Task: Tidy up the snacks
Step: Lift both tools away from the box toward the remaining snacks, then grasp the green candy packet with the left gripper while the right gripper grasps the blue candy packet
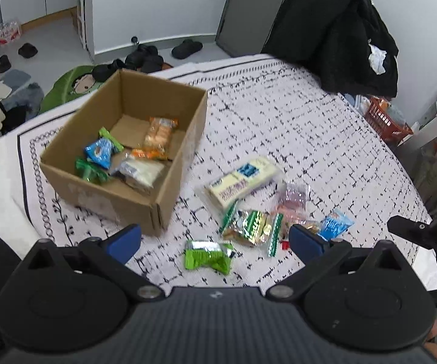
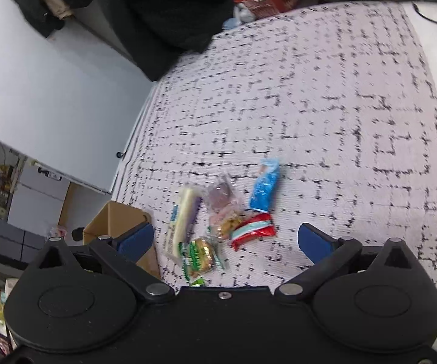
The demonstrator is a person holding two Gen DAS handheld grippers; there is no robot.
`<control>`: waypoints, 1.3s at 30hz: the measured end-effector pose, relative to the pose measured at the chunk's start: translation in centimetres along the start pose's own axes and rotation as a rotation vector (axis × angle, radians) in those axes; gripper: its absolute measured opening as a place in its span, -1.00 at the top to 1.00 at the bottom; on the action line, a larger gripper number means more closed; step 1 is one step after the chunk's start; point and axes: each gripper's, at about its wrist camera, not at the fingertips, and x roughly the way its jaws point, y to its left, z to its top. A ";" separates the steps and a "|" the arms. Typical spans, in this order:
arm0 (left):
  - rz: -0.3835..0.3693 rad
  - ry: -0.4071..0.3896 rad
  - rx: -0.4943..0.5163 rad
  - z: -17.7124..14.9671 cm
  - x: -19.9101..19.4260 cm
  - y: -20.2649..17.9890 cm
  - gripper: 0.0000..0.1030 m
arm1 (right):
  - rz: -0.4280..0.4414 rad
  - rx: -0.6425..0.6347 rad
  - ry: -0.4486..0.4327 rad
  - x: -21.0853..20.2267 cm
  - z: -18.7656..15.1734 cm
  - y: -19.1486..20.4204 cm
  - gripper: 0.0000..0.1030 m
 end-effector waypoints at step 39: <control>0.068 0.100 -0.045 -3.9 11.5 0.2 -0.42 | -0.112 0.064 0.091 8.6 2.1 -2.3 -0.33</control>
